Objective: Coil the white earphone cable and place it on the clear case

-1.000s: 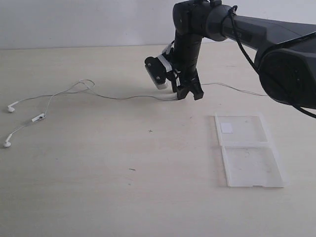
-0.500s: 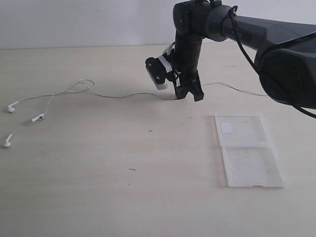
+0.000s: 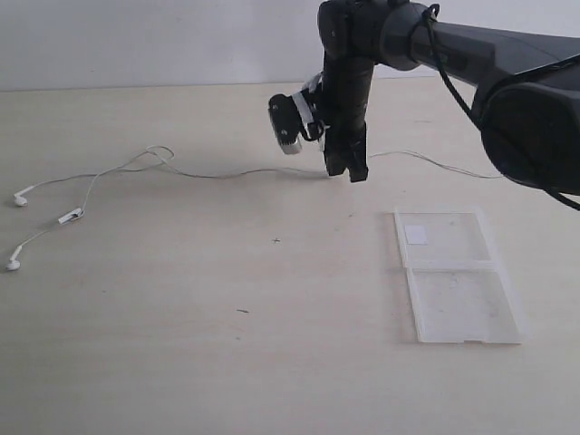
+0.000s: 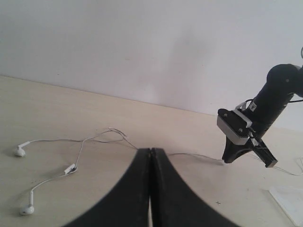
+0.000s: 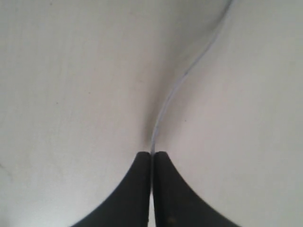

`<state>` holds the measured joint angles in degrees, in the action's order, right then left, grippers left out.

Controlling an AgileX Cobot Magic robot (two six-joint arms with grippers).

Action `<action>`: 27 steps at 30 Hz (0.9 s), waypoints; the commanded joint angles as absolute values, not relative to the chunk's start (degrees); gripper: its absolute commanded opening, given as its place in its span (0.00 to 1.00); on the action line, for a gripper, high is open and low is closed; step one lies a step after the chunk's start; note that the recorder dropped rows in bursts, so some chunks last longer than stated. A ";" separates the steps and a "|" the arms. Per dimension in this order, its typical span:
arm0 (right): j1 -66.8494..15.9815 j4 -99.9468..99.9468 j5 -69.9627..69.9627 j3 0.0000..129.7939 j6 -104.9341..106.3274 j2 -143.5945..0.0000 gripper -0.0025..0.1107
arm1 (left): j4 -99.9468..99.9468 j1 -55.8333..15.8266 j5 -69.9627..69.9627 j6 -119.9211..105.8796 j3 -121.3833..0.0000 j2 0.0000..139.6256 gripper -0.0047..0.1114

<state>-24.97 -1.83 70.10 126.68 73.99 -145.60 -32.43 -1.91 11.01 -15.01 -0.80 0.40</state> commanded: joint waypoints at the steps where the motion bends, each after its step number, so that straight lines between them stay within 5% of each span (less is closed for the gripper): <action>1: -24.95 -2.00 68.26 126.69 66.78 -141.11 0.02 | -32.13 -1.77 10.83 -14.68 -0.75 0.00 0.04; 27: -24.85 -10.63 58.97 126.69 18.12 -116.00 0.02 | -32.13 -1.77 10.83 -14.68 -0.75 0.00 0.04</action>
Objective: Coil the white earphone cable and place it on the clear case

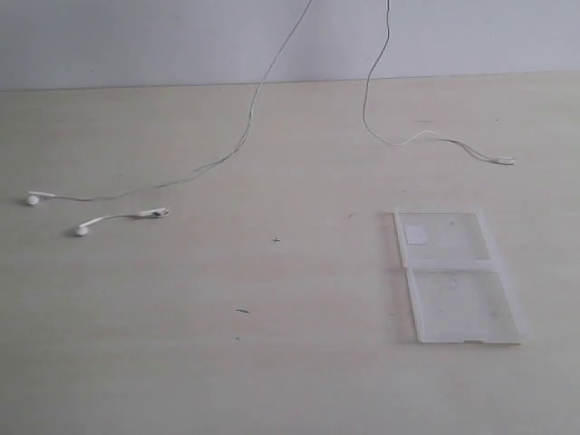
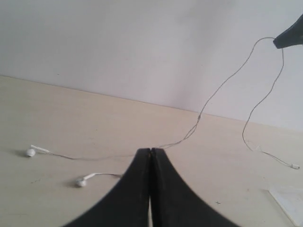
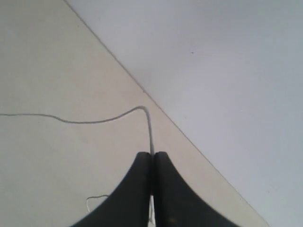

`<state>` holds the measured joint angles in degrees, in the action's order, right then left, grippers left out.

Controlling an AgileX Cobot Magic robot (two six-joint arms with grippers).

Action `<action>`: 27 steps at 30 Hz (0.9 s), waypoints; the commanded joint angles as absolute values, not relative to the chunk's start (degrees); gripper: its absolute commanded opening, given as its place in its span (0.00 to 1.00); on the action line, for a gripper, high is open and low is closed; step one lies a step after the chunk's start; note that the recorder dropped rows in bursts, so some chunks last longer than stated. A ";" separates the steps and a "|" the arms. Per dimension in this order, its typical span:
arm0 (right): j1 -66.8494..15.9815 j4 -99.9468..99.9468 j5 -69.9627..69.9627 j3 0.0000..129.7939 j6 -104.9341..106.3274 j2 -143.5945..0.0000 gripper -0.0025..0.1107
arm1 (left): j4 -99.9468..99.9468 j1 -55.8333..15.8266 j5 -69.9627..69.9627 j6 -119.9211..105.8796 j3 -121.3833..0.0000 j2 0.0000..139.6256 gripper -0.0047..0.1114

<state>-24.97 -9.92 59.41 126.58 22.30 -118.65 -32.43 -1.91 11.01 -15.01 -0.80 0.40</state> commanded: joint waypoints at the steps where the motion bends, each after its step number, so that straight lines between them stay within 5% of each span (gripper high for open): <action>1: -24.85 -10.50 58.83 126.69 17.15 -115.30 0.02 | -32.13 -1.77 10.83 -14.68 -0.75 0.00 0.04; 17: -24.85 -9.91 68.97 126.36 16.45 -111.71 0.02 | -32.13 -1.77 10.83 -14.68 -0.75 0.00 0.04; 27: -24.85 -2.80 65.31 118.06 16.94 -97.41 0.02 | -32.13 -1.77 10.83 -14.68 -0.75 0.00 0.04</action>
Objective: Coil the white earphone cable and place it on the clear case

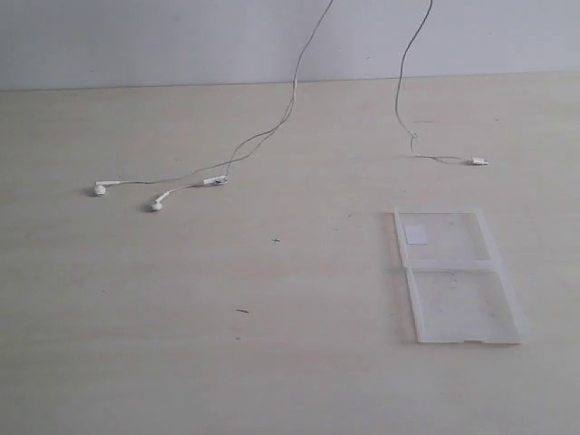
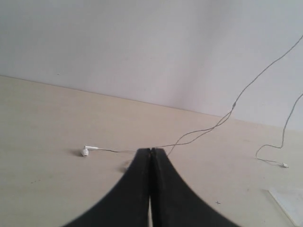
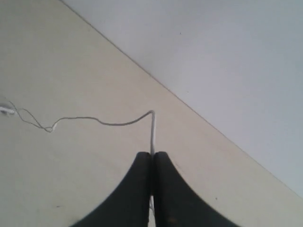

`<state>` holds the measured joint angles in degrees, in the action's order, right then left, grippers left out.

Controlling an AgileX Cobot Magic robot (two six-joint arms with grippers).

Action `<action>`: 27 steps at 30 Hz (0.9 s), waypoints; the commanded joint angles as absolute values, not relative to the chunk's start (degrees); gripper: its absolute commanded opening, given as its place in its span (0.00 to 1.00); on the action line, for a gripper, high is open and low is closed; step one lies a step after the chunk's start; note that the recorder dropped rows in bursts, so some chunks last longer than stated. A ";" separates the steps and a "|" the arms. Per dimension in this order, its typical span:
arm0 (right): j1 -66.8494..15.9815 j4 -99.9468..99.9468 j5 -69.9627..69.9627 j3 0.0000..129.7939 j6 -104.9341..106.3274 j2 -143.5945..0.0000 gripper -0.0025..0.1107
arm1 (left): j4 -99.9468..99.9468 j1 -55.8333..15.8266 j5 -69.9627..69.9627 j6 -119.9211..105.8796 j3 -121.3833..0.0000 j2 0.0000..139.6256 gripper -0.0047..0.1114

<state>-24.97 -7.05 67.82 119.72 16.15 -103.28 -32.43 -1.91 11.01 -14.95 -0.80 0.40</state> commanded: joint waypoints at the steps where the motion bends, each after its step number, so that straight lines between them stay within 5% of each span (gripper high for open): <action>1: -24.85 -1.55 64.96 118.06 16.94 -96.22 0.02 | -32.13 -1.77 10.83 -14.68 -0.75 0.00 0.04; 27: -24.96 14.45 59.34 120.53 16.83 -86.71 0.02 | -32.13 -1.77 10.83 -14.68 -0.75 0.00 0.04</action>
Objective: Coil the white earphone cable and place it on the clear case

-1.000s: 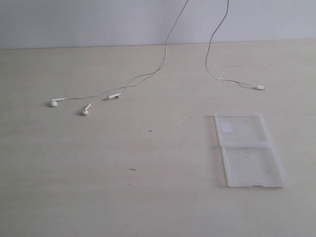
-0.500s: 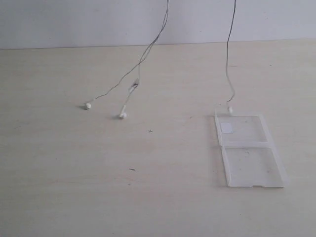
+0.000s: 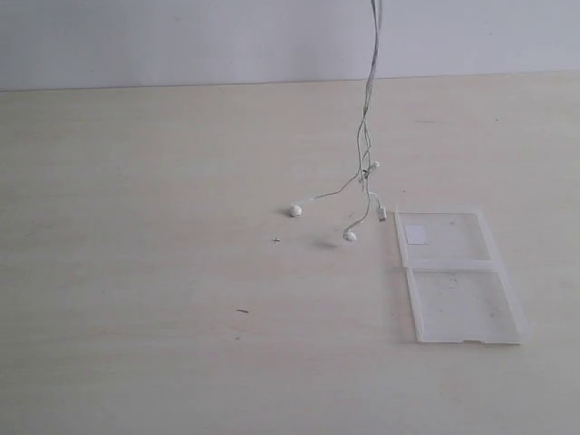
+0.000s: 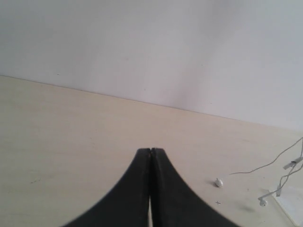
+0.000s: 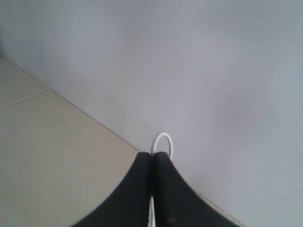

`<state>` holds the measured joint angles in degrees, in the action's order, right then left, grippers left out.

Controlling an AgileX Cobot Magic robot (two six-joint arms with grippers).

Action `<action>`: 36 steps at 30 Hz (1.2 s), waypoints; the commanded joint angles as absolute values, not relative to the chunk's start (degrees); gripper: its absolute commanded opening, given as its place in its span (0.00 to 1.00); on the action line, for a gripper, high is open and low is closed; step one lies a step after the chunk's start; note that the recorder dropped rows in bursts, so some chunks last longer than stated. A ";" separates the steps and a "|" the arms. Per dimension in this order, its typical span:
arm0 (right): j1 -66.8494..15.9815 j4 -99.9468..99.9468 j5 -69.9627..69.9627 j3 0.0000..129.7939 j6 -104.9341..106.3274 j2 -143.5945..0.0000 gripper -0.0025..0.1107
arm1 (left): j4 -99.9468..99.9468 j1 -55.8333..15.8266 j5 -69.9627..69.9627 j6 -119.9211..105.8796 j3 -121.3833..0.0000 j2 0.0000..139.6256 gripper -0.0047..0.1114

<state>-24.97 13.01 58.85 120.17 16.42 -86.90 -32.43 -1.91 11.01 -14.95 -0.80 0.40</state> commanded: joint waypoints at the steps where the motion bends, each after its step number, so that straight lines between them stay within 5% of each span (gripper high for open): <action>1: -24.96 14.85 59.45 120.53 17.09 -86.71 0.02 | -32.13 -1.77 10.83 -14.68 -0.75 0.00 0.04; 18: -24.96 19.80 59.45 120.53 21.35 -86.71 0.02 | -33.25 -1.77 -5.12 -11.42 -0.75 0.00 0.04; 24: -24.96 28.66 55.22 120.53 24.92 -86.81 0.02 | -3.27 -1.77 -18.20 27.92 -5.31 0.67 0.04; 26: -24.96 30.62 55.77 120.53 25.67 -86.81 0.02 | 19.50 -1.77 -33.57 44.44 -11.85 8.58 0.04; 32: -24.96 30.62 56.56 120.53 25.43 -86.81 0.02 | 45.26 -1.77 -43.69 53.53 -28.54 45.25 0.05; 36: -24.96 30.62 56.83 120.53 25.57 -86.81 0.02 | 59.04 -1.91 -59.04 56.34 -33.47 62.86 0.19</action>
<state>-24.97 30.24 56.66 120.17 24.97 -86.90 48.84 -1.91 -48.99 53.91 -30.40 52.84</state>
